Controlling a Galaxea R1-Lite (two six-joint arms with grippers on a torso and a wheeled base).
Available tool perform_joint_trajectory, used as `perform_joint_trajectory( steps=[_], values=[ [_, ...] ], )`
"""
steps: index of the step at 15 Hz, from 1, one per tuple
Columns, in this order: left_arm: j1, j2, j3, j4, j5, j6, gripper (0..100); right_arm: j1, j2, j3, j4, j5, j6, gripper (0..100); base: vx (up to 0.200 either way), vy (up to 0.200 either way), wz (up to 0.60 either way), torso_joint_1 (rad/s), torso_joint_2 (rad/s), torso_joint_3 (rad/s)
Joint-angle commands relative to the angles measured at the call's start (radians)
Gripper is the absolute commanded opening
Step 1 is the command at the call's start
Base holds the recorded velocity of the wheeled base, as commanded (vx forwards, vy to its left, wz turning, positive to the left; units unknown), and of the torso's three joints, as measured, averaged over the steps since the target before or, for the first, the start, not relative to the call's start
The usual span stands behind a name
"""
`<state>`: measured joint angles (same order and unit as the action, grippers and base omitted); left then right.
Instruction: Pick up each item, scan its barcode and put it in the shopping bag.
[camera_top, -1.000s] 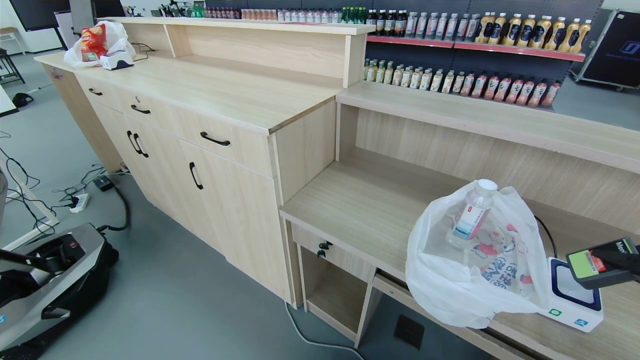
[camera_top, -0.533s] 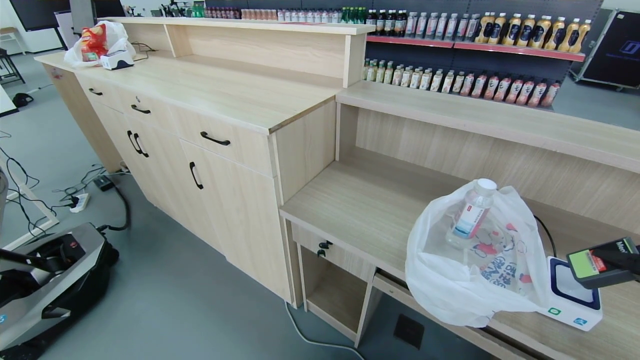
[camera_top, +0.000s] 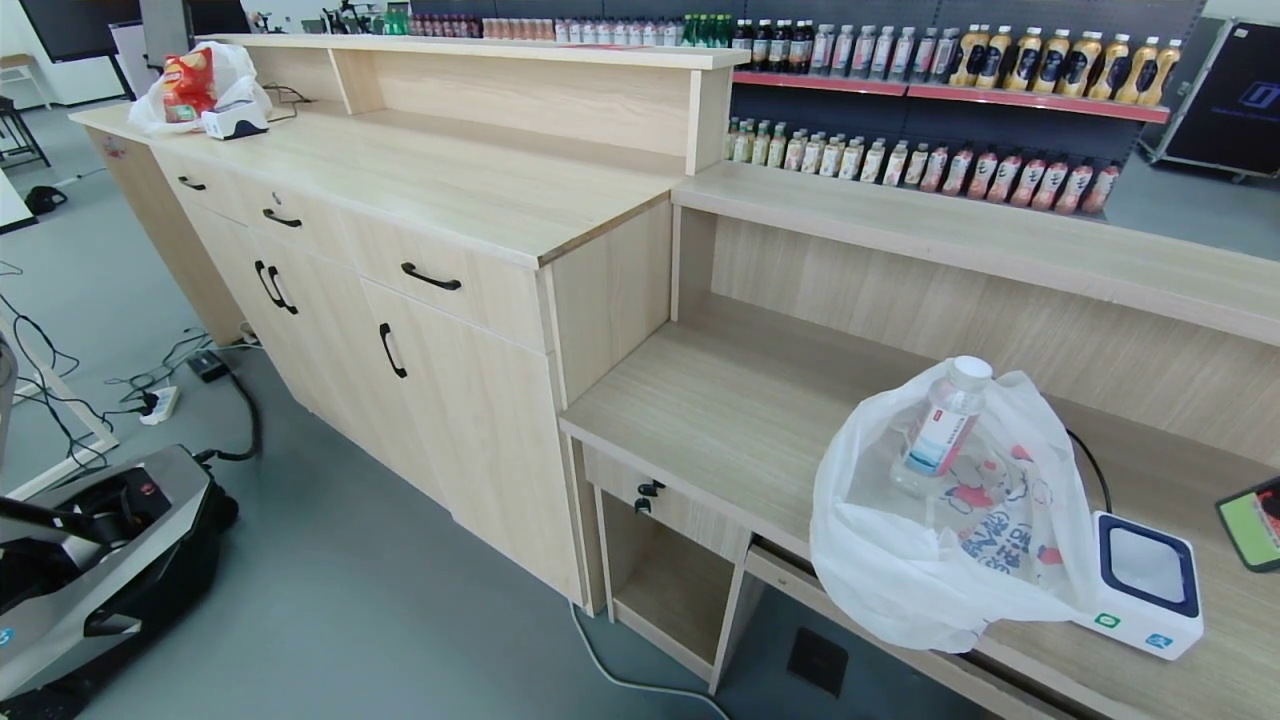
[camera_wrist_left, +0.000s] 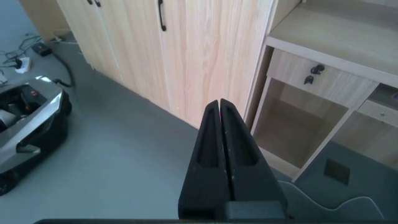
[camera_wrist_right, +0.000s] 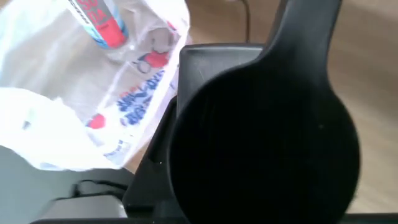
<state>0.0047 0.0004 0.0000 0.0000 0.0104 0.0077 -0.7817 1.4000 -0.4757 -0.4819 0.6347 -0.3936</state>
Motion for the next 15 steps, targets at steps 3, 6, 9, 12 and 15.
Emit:
perform_joint_trajectory(
  steps=[3, 6, 9, 12, 15],
  values=[
    [0.000, 0.000, 0.000, 0.000, 0.000, 0.000, 0, 0.038, -0.248, 0.039, 0.026, -0.066, -0.274, 0, 0.000, 0.000, 0.00, 0.000, 0.00, 0.000],
    [0.000, 0.000, 0.000, 0.000, 0.000, 0.000, 0, 0.137, -0.248, 0.046, -0.015, -0.066, -0.367, 0, 0.000, 0.000, 0.60, 0.004, 0.00, -0.004],
    [0.000, 0.000, 0.000, 0.000, 0.000, 0.000, 0, 0.240, -0.197, 0.045, 0.011, -0.010, -0.352, 0, 0.000, 0.000, 0.20, -0.001, 0.00, 0.001],
    [0.000, 0.000, 0.000, 0.000, 0.000, 0.000, 0, 0.295, -0.124, 0.045, 0.128, 0.026, -0.426, 0, 0.000, 0.000, 0.00, 0.000, 0.00, 0.000],
    [0.000, 0.000, 0.000, 0.000, 0.000, 0.000, 0, 0.288, -0.053, 0.045, 0.247, 0.026, -0.510, 0, 0.000, 0.000, 0.00, 0.000, 0.00, 0.000]
  ],
)
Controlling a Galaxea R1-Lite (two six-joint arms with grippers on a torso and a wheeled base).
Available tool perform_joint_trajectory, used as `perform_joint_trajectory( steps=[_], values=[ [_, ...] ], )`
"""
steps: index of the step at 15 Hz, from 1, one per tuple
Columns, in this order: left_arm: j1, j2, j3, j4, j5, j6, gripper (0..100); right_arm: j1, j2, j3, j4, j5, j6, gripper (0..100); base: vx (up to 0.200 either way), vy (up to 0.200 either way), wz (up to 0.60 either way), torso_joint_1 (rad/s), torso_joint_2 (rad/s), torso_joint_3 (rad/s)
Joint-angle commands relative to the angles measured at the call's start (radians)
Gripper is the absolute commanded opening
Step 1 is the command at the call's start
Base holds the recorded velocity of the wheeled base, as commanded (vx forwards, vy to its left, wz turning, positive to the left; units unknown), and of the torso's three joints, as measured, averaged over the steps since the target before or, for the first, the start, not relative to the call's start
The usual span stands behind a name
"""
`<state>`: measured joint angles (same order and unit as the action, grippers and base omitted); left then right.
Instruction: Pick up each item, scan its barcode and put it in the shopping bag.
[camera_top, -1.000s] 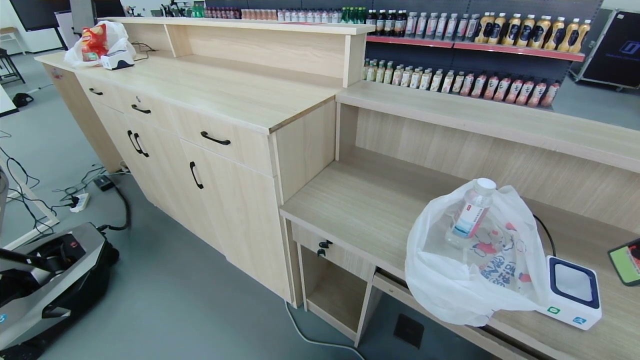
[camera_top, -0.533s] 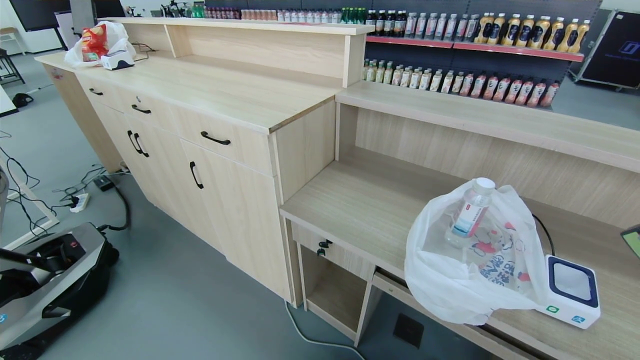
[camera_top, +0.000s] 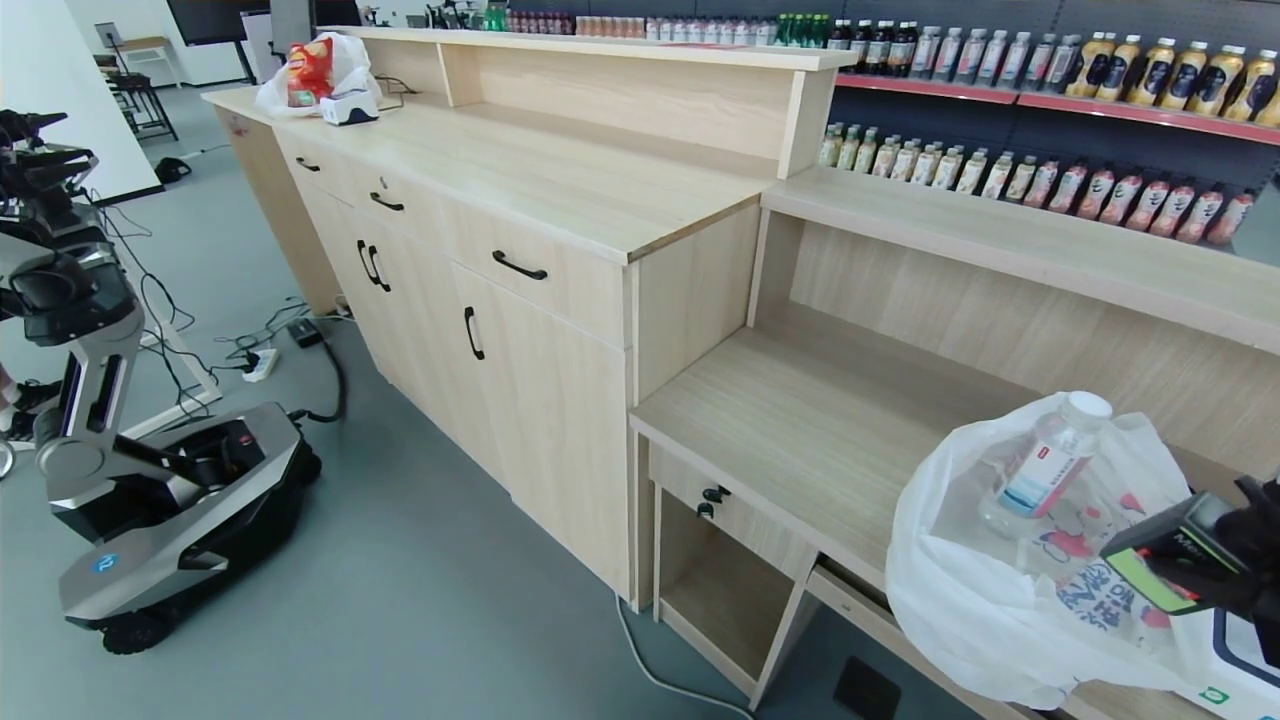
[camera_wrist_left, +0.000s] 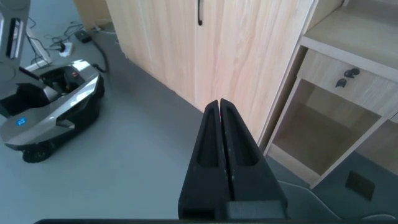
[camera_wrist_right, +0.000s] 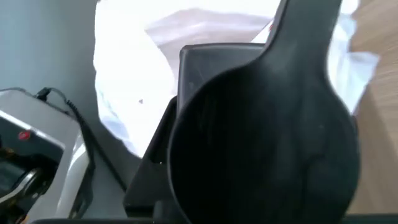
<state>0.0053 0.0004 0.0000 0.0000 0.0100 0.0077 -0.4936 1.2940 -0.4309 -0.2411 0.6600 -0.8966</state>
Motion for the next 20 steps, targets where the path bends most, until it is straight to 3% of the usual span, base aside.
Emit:
perform_joint_trajectory(
  steps=[1, 5, 12, 17, 20],
  values=[
    [-0.001, 0.000, 0.000, 0.000, 0.001, 0.000, 0, -0.002, 0.093, -0.002, 0.020, 0.001, -0.012, 0, 0.000, 0.000, 0.00, 0.000, 0.00, 0.000],
    [-0.001, 0.000, 0.000, 0.000, 0.001, 0.000, 0, 0.023, 0.243, -0.023, 0.005, 0.000, -0.010, 0, 0.000, 0.000, 0.00, 0.000, 0.00, 0.000],
    [-0.001, 0.000, 0.000, 0.000, 0.001, 0.000, 0, 0.148, 0.470, -0.097, -0.204, -0.003, 0.021, 0, 0.000, 0.000, 0.00, 0.000, 0.00, 0.000],
    [-0.001, 0.000, 0.000, 0.000, 0.001, 0.000, 0, 0.173, 0.590, -0.131, -0.208, -0.005, 0.021, 0, 0.000, 0.000, 0.00, 0.000, 0.00, 0.000],
    [-0.001, 0.000, 0.000, 0.000, 0.001, 0.000, 0, 0.178, 0.660, -0.158, -0.280, -0.005, 0.025, 0, 0.000, 0.000, 0.00, 0.000, 0.00, 0.000]
  ],
)
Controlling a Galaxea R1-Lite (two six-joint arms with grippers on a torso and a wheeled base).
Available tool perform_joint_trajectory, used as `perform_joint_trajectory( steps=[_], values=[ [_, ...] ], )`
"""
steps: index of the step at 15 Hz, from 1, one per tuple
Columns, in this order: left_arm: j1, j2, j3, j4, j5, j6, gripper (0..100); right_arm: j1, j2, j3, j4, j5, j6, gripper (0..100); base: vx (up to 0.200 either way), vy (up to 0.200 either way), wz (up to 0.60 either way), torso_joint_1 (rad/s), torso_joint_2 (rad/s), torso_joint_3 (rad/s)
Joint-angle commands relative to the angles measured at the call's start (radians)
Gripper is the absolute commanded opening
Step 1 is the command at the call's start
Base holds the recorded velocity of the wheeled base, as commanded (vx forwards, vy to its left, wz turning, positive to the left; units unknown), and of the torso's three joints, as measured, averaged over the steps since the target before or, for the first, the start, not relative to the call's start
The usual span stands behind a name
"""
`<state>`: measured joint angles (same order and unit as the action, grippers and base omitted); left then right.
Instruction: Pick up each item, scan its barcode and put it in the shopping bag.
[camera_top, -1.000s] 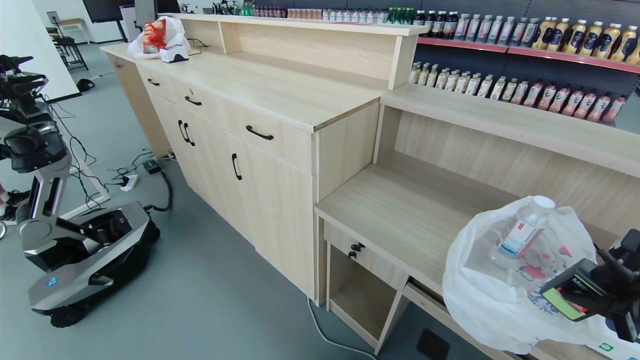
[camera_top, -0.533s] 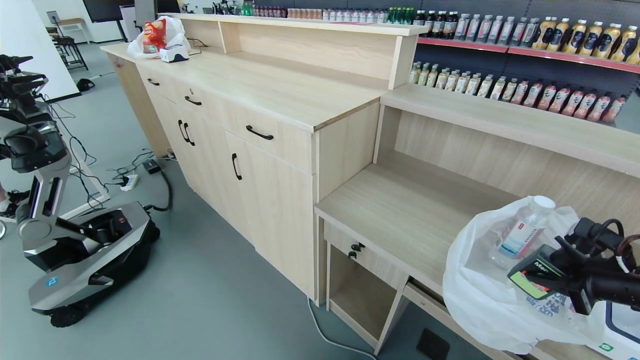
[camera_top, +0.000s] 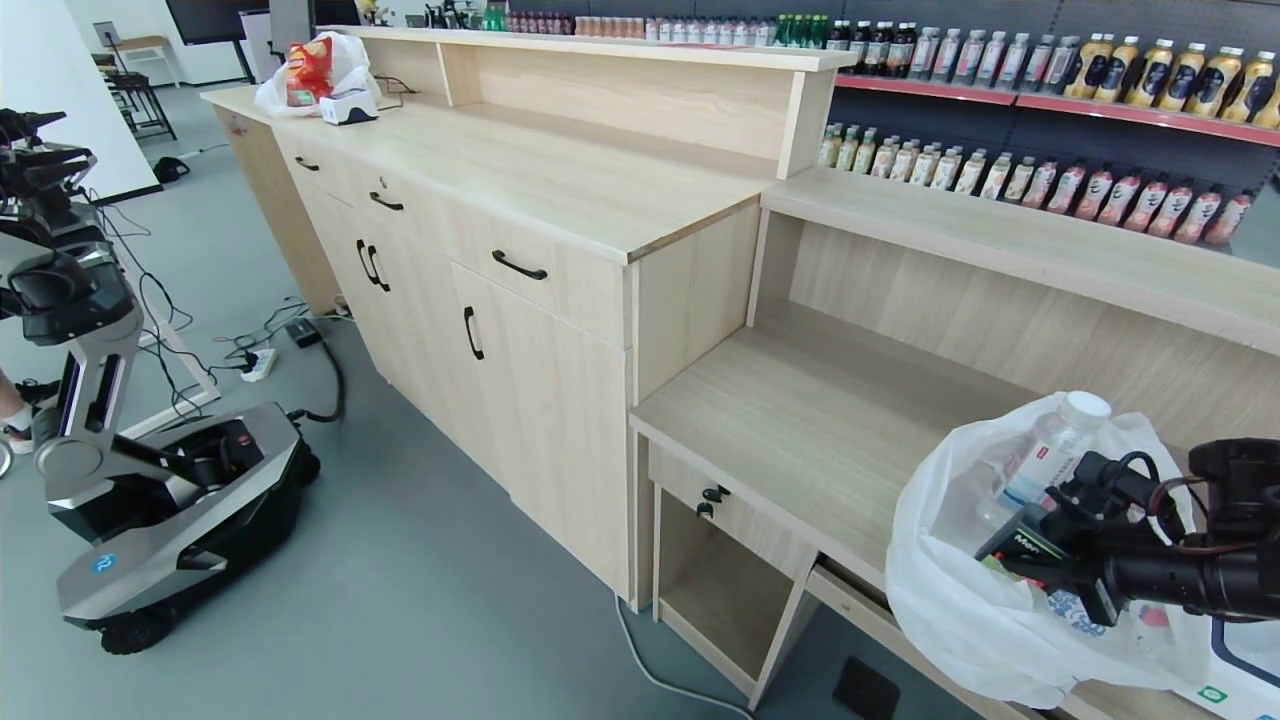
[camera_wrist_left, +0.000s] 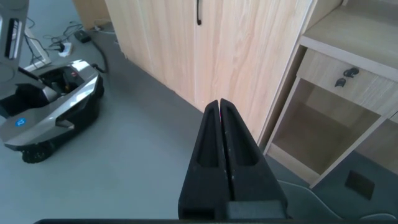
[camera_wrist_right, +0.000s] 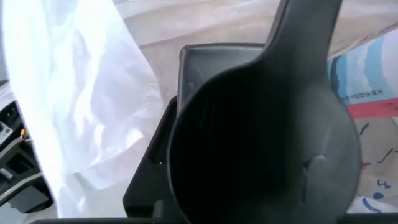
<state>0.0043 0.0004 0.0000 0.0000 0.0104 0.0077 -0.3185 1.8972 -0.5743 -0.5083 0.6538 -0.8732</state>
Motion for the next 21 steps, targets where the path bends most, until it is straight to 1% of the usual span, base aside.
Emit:
perform_joint_trajectory(
  steps=[1, 5, 13, 14, 16, 19, 20, 21],
  values=[
    [0.000, 0.000, 0.000, 0.000, 0.000, 0.000, 0, 0.003, 0.077, -0.026, -0.022, 0.000, 0.002, 0, 0.000, 0.000, 0.00, 0.000, 0.00, 0.000],
    [0.000, 0.000, 0.000, 0.000, 0.000, 0.000, 0, 0.012, 0.118, -0.026, -0.039, 0.001, 0.000, 0, 0.000, 0.000, 0.00, 0.000, 0.00, 0.000],
    [0.000, 0.000, 0.000, 0.000, 0.000, 0.000, 0, 0.013, 0.132, -0.024, -0.041, 0.000, 0.000, 0, 0.000, 0.000, 0.00, 0.000, 0.00, 0.000],
    [0.000, 0.000, 0.000, 0.000, 0.000, 0.000, 0, 0.012, 0.131, -0.015, -0.041, 0.000, 0.000, 100, 0.000, 0.000, 0.00, 0.000, 0.00, 0.000],
    [0.000, 0.000, 0.000, 0.000, 0.000, 0.000, 0, 0.009, 0.120, 0.014, -0.039, 0.003, 0.002, 100, 0.000, 0.000, 0.00, 0.000, 0.00, 0.000],
    [0.000, 0.000, 0.000, 0.000, 0.000, 0.000, 0, 0.009, 0.060, 0.019, -0.038, 0.013, 0.013, 100, 0.000, 0.000, 0.00, 0.000, 0.00, 0.000],
    [0.000, 0.000, 0.000, 0.000, 0.000, 0.000, 0, 0.009, 0.036, 0.019, -0.039, 0.013, 0.031, 100, 0.000, 0.000, 0.00, 0.000, 0.00, 0.000],
    [0.000, 0.000, 0.000, 0.000, 0.000, 0.000, 0, 0.015, -0.023, 0.016, -0.036, 0.013, 0.083, 100, 0.000, 0.000, 0.00, 0.000, 0.00, 0.000]
  ],
)
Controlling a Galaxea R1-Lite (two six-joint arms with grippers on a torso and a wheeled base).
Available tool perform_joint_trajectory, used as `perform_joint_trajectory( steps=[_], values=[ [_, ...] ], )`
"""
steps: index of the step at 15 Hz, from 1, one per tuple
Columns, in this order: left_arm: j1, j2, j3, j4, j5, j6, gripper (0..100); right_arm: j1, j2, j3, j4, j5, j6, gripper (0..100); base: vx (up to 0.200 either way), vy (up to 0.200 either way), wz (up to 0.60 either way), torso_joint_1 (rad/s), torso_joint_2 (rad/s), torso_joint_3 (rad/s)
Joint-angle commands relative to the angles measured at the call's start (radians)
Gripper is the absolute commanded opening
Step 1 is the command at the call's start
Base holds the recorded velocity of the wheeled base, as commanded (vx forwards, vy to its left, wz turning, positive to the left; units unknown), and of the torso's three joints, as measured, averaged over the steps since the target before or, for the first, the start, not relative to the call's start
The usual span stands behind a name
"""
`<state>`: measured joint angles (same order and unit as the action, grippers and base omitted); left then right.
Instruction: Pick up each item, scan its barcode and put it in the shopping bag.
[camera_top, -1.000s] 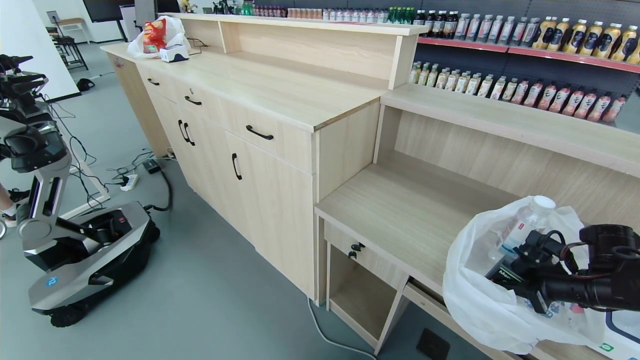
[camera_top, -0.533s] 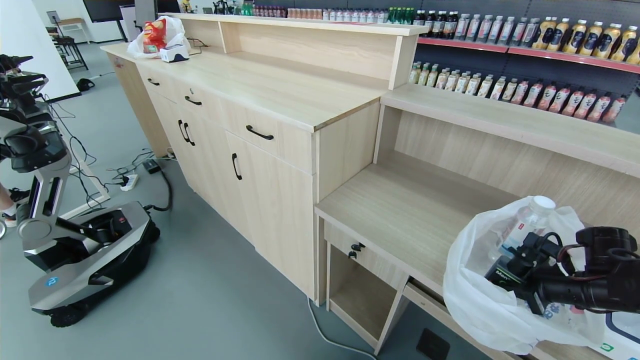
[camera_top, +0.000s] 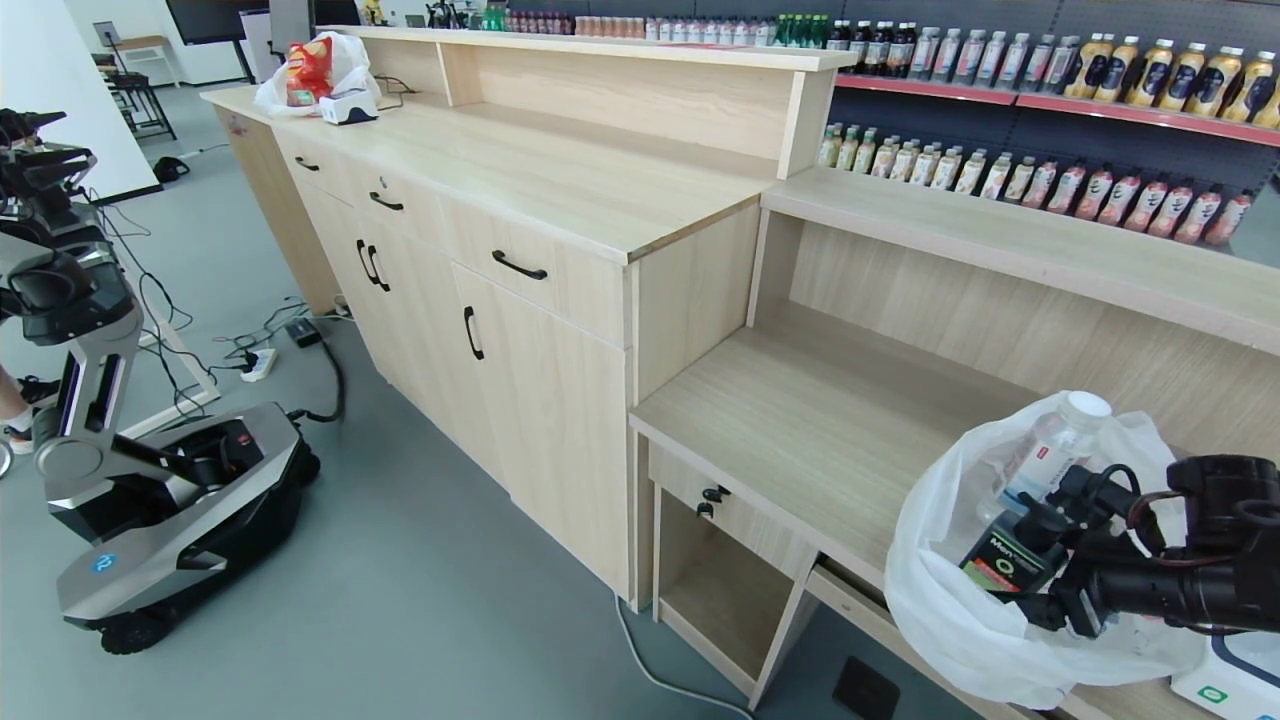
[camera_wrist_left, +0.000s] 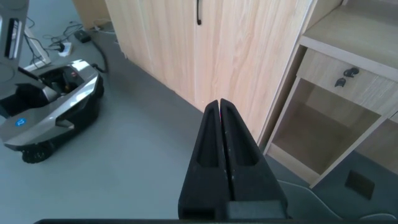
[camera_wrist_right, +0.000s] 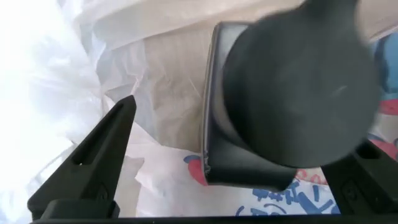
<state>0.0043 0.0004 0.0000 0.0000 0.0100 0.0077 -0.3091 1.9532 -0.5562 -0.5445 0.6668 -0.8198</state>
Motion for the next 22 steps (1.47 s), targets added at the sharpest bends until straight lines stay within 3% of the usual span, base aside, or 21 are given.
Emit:
perform_joint_trajectory(
  steps=[1, 6, 12, 14, 16, 20, 22],
  values=[
    [0.000, 0.000, 0.000, 0.000, 0.001, 0.000, 0, 0.010, -0.106, -0.002, 0.001, 0.000, 0.054, 100, 0.000, 0.000, 0.00, 0.000, 0.00, 0.000],
    [0.000, 0.000, 0.000, 0.000, 0.001, 0.000, 0, -0.004, -0.433, 0.032, 0.005, -0.015, 0.200, 100, 0.000, 0.000, 0.00, 0.000, 0.00, 0.000],
    [0.000, 0.000, 0.000, 0.000, 0.001, 0.000, 0, -0.231, -0.827, 0.099, 0.092, -0.122, 0.280, 100, 0.000, 0.000, 0.00, 0.000, 0.00, 0.000],
    [0.000, 0.000, 0.000, 0.000, 0.001, 0.000, 0, -0.286, -0.921, 0.110, 0.113, -0.194, 0.298, 100, 0.000, 0.000, -0.30, 0.001, 0.00, -0.001],
    [0.000, 0.000, 0.000, 0.000, 0.001, 0.000, 0, -0.281, -0.967, 0.093, 0.106, -0.259, 0.360, 100, 0.000, 0.000, -0.60, 0.002, 0.00, 0.000],
    [-0.001, 0.000, 0.000, 0.000, 0.001, 0.000, 0, -0.252, -0.985, 0.019, 0.127, -0.503, 0.429, 100, 0.000, 0.000, -0.60, 0.004, 0.00, 0.004],
    [-0.001, 0.000, 0.000, 0.000, 0.001, 0.000, 0, -0.249, -0.987, -0.042, 0.201, -0.570, 0.452, 100, 0.000, 0.000, -0.60, 0.005, 0.00, 0.000]
  ],
)
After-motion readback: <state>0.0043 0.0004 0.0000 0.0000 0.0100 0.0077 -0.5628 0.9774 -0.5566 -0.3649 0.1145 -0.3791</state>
